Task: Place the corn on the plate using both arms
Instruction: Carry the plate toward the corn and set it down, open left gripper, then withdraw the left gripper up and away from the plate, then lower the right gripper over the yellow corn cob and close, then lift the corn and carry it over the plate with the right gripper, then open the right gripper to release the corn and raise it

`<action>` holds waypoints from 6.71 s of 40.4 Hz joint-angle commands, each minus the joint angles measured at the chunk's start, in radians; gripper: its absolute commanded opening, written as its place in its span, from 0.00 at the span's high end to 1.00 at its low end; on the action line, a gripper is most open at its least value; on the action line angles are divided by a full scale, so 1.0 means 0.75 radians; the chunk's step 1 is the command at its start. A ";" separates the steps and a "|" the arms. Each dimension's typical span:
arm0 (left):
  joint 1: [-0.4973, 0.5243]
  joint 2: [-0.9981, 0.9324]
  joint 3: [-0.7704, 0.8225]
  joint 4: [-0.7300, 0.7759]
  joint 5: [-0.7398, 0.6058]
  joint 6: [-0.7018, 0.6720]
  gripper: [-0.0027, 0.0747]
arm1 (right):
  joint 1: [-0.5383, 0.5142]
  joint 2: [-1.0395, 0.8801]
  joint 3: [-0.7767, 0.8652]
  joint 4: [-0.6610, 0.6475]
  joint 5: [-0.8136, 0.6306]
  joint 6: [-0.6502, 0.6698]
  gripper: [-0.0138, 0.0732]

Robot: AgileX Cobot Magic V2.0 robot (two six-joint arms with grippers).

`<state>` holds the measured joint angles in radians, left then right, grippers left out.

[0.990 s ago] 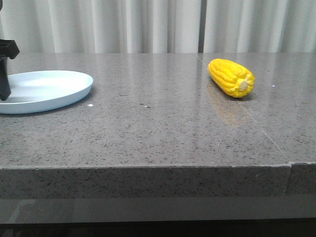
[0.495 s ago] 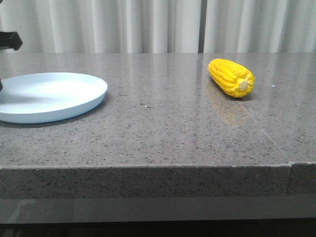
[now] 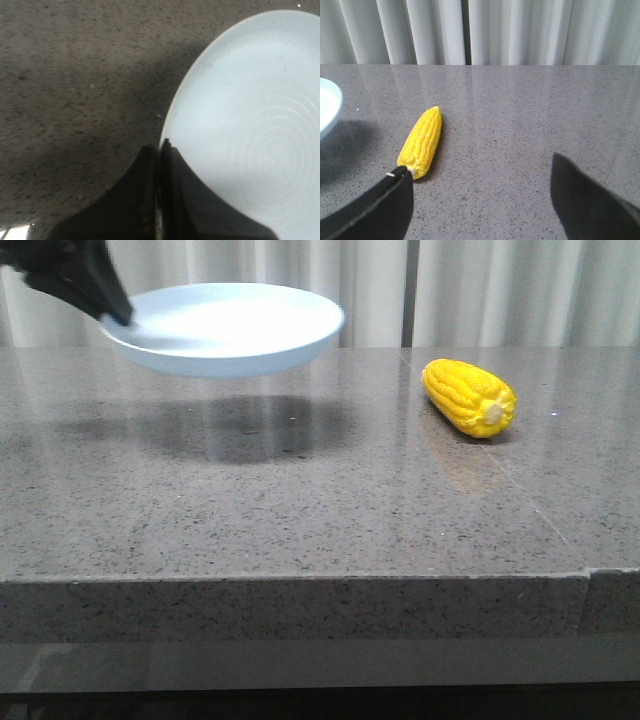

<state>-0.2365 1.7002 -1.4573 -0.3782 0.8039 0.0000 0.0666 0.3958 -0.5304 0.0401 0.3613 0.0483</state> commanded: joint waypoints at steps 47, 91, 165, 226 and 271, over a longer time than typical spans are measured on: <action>-0.071 -0.235 -0.020 0.733 0.106 -0.260 0.99 | -0.009 0.018 -0.047 -0.004 -0.105 -0.010 0.16; 0.105 -1.755 1.337 0.732 -0.723 -0.258 0.99 | -0.009 0.018 -0.047 -0.004 -0.105 -0.010 0.16; 0.105 -2.093 1.435 0.732 -0.727 -0.258 0.99 | 0.182 1.871 -1.367 0.321 0.555 -0.010 0.16; 0.105 -2.093 1.435 0.732 -0.727 -0.258 0.99 | 0.627 1.930 -1.460 0.270 0.401 0.453 0.56; 0.105 -2.093 1.435 0.732 -0.727 -0.258 0.99 | 0.591 1.876 -1.637 0.188 0.616 0.458 0.27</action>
<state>-0.1521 0.1203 -0.3529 0.1646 0.3480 -0.1869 0.5299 1.8815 -1.6844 0.2055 0.8254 0.3903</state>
